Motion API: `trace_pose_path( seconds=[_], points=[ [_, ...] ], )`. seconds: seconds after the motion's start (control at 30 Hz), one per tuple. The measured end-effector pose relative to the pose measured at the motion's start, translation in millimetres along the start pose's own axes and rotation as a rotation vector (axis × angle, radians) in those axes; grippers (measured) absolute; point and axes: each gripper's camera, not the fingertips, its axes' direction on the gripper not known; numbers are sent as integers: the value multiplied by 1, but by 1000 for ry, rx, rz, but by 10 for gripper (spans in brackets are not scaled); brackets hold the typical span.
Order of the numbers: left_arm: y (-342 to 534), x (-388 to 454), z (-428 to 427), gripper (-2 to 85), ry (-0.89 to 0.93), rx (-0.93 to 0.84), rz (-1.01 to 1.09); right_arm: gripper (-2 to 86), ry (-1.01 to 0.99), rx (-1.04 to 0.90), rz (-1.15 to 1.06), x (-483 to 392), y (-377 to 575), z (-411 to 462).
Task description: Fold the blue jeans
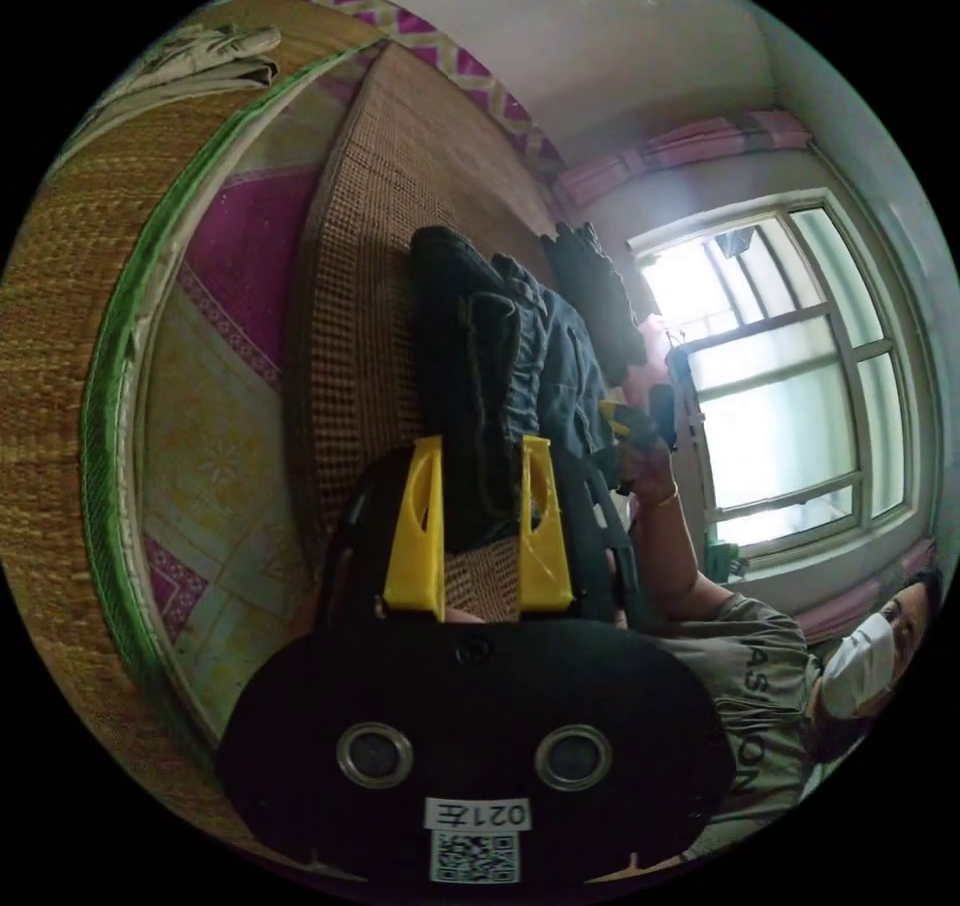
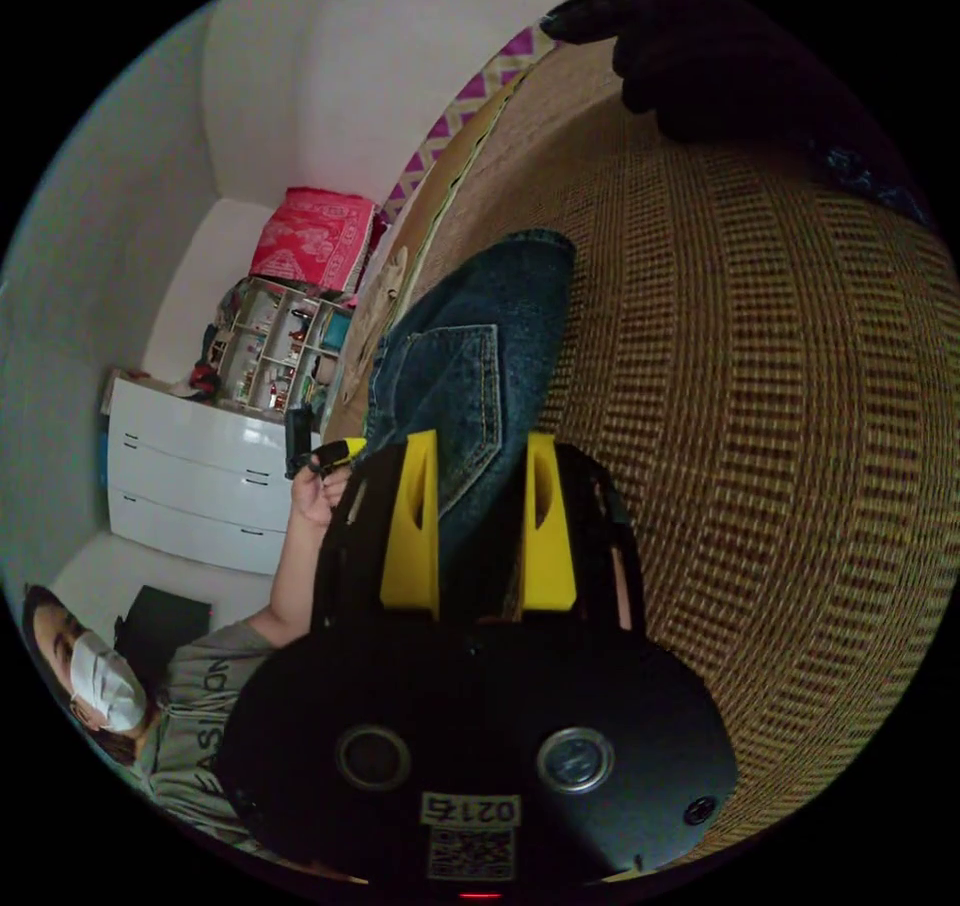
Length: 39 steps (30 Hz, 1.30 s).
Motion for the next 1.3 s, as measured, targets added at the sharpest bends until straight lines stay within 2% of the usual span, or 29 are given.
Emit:
trace_pose_path(
  seconds=[0.13, 0.23, 0.3, 0.47, 0.53, 0.67, 0.87, 1.17, 1.27, 1.3],
  points=[
    [-15, -15, -14, 125, -53, 45, -32, 122, -53, 3, 14, 25, -4, -14],
    [-29, -18, -5, 132, 40, 24, -10, 118, -85, 22, 18, 40, -4, -23],
    [-38, -19, 3, 127, 31, 5, -11, 117, -98, 31, 21, 47, -4, -26],
    [-62, -21, 17, 98, 41, -44, -29, 113, -107, 32, 20, 59, -8, -32],
    [-70, -21, 28, 56, 54, -74, -11, 104, -96, 22, 8, 63, -11, -33],
    [-73, -22, 28, 39, 142, -36, -33, 81, -102, 36, -9, 64, -11, -36],
    [-102, 58, 28, 31, 189, -5, 140, 76, -224, 59, -117, 34, -26, -90],
    [-270, 227, 151, 40, 241, -4, 358, 78, -19, 367, -200, 11, -97, -294],
    [-315, 254, 212, 48, 185, -36, 375, 93, 116, 432, -139, 22, -133, -332],
    [-325, 254, 237, 53, 126, -57, 344, 110, 215, 472, -57, 32, -146, -336]
  ],
)
